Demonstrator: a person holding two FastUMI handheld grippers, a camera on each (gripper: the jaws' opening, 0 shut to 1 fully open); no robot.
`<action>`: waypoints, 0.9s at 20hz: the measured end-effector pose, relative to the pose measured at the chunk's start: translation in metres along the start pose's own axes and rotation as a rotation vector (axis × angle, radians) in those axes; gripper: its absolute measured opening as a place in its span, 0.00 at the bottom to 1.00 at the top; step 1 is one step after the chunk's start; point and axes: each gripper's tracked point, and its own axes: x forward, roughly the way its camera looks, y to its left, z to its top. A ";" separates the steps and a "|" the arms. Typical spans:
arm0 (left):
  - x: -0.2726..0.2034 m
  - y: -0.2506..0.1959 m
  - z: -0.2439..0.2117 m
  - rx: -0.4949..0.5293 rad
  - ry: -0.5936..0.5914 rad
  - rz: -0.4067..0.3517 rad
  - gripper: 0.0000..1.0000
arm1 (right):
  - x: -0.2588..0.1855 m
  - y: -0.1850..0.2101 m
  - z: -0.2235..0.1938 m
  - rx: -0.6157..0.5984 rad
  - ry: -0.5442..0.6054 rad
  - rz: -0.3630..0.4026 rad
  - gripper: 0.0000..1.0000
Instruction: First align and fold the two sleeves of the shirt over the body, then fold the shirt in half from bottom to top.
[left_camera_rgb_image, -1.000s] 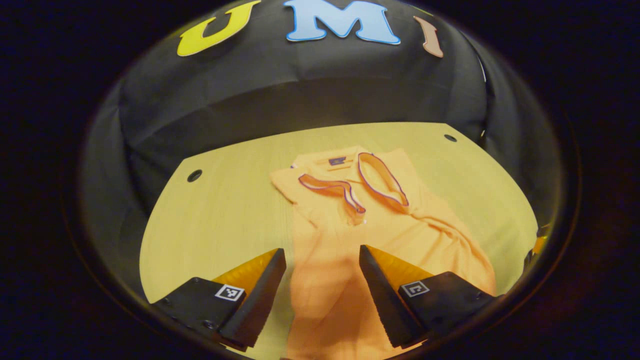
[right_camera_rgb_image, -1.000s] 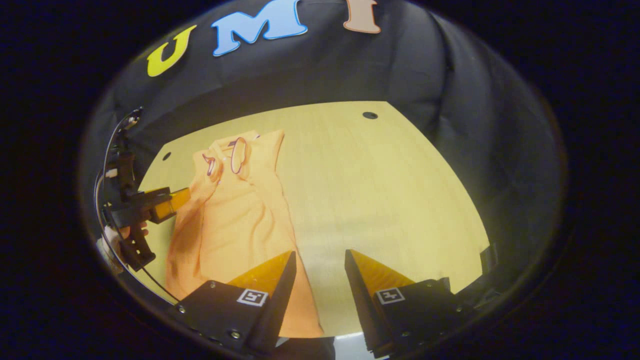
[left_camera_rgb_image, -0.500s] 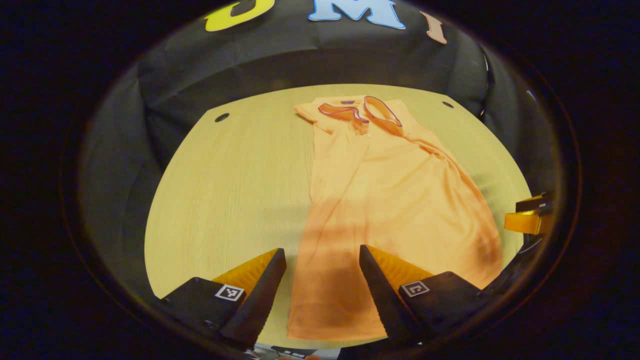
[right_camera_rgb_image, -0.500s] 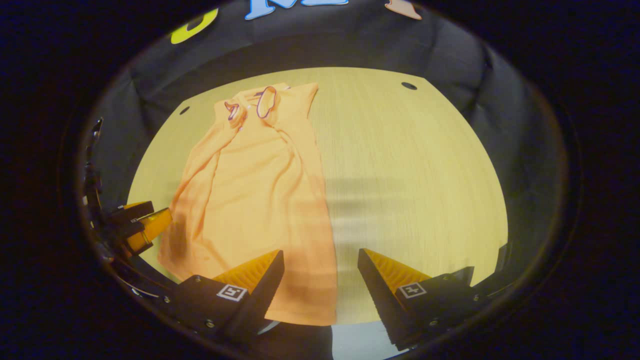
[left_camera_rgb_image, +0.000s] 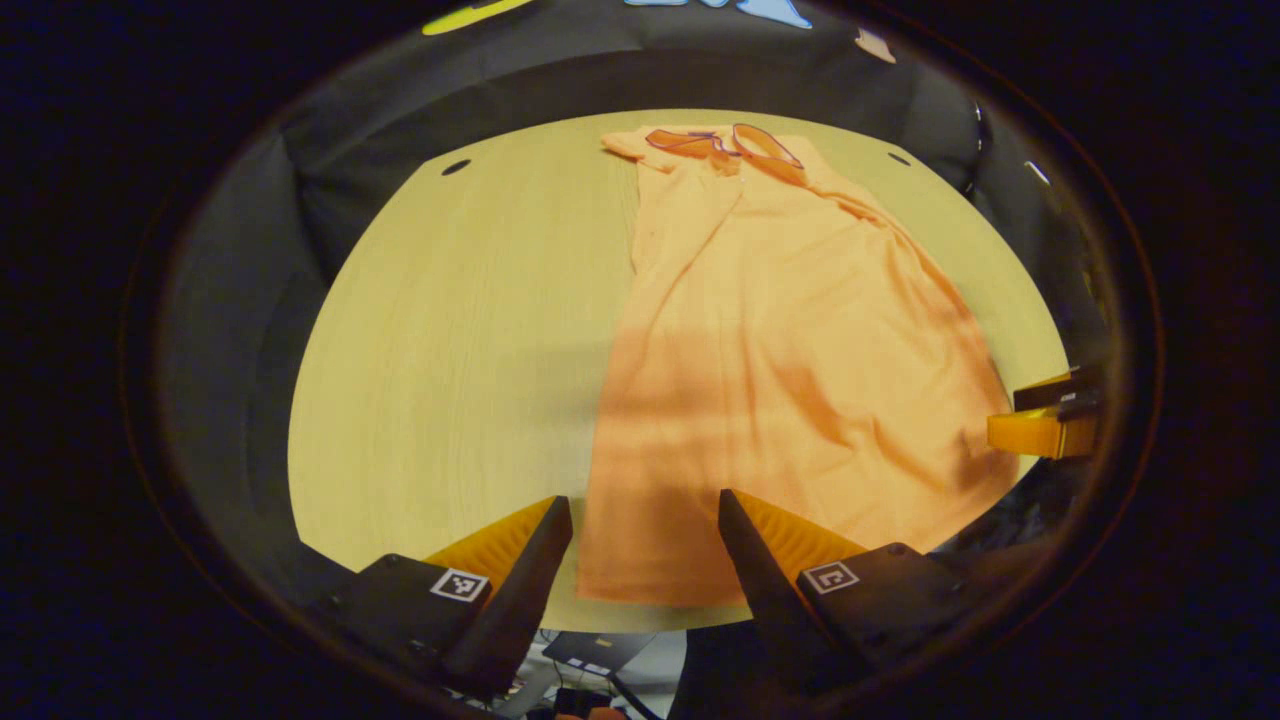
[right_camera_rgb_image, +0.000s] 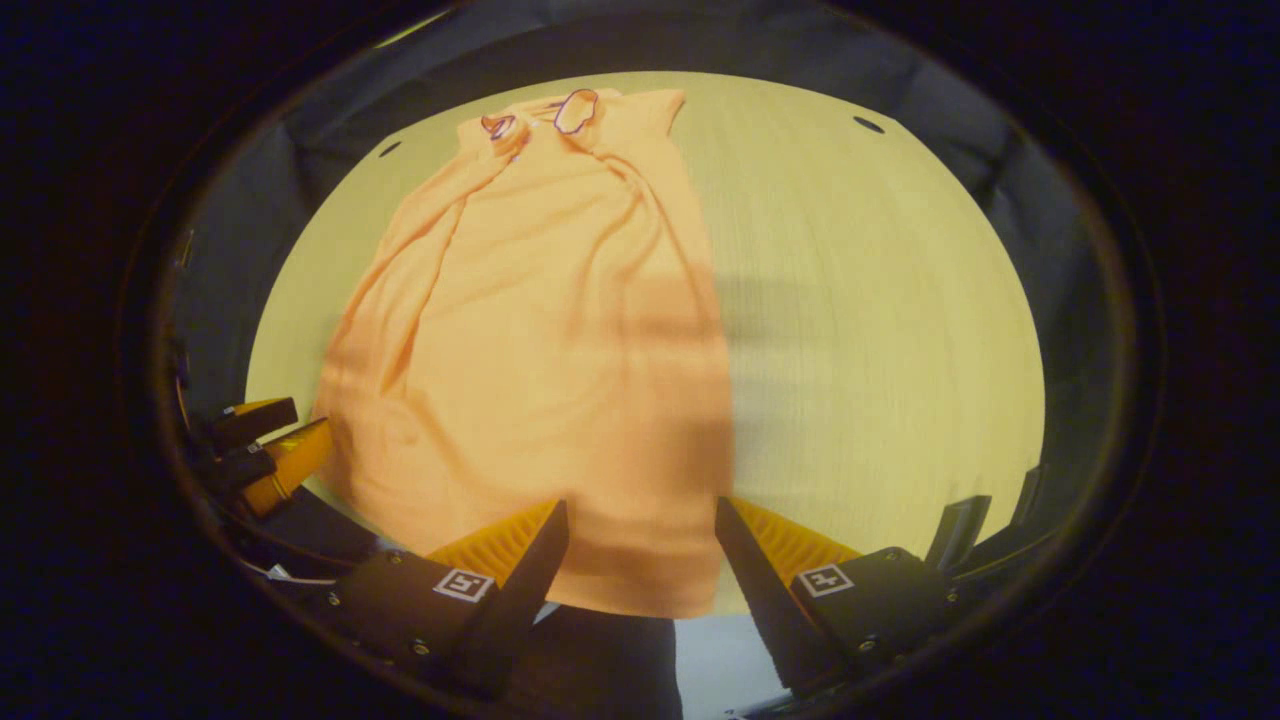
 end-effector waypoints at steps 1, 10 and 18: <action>0.002 0.000 -0.006 -0.001 0.016 0.000 0.98 | 0.002 0.002 -0.004 -0.006 0.014 0.002 0.94; 0.011 -0.005 -0.019 0.015 0.086 -0.004 0.96 | 0.014 0.005 -0.016 -0.057 0.069 -0.030 0.94; 0.014 -0.005 -0.019 -0.023 0.158 -0.051 0.95 | 0.016 0.004 -0.016 -0.074 0.108 -0.065 0.95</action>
